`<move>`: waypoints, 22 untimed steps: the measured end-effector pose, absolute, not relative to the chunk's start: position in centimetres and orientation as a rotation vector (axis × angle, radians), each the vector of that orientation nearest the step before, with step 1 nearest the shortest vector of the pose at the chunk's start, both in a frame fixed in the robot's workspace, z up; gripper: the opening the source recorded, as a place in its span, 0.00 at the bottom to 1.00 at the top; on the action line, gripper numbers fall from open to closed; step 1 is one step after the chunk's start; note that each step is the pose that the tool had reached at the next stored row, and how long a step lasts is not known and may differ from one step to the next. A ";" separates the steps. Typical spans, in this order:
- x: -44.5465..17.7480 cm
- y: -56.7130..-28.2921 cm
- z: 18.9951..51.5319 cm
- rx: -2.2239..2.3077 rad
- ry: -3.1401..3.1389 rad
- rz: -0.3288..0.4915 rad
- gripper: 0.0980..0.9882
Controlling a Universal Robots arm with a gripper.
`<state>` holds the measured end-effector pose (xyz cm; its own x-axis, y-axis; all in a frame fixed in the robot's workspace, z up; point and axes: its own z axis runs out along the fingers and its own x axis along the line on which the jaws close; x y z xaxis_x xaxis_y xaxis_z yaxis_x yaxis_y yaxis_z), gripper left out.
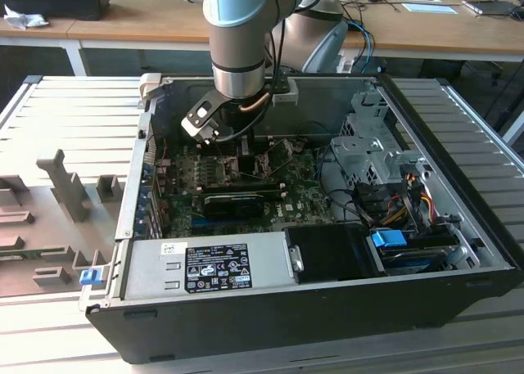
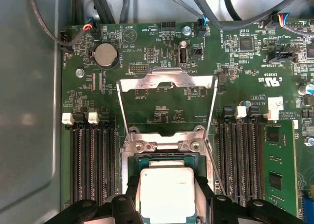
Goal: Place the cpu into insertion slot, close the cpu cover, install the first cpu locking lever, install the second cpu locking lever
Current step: 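Place the cpu into insertion slot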
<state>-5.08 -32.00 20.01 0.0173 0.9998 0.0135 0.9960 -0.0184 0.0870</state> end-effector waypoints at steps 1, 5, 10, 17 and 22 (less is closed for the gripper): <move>-5.1 -32.0 20.0 2.202 2.163 0.109 0.49; -5.1 -32.0 20.0 2.203 2.163 0.110 0.50; -5.1 -32.0 20.4 2.204 2.162 0.109 0.57; -5.1 -32.0 21.7 2.204 2.161 0.110 0.56; -5.1 -32.0 22.1 2.206 2.160 0.109 0.34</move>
<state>-5.07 -31.99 22.08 0.0204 0.9997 0.0138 0.9960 -0.0215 0.0871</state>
